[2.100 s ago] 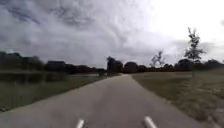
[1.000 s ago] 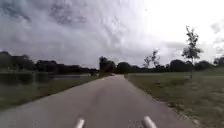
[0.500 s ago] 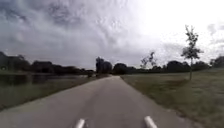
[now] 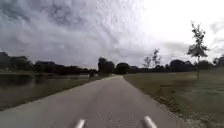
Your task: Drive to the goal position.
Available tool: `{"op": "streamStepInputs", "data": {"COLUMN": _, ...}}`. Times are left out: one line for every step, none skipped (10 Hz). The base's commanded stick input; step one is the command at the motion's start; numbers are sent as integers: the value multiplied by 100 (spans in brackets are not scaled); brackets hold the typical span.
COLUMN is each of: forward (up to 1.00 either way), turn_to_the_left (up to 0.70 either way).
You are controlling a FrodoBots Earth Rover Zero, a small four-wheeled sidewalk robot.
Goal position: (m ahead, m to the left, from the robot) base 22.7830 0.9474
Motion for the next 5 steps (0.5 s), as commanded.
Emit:
{"op": "streamStepInputs", "data": {"forward": 69, "turn_to_the_left": 35}}
{"op": "streamStepInputs", "data": {"forward": 69, "turn_to_the_left": 35}}
{"op": "streamStepInputs", "data": {"forward": 69, "turn_to_the_left": 6}}
{"op": "streamStepInputs", "data": {"forward": 69, "turn_to_the_left": 3}}
{"op": "streamStepInputs", "data": {"forward": 69, "turn_to_the_left": 3}}
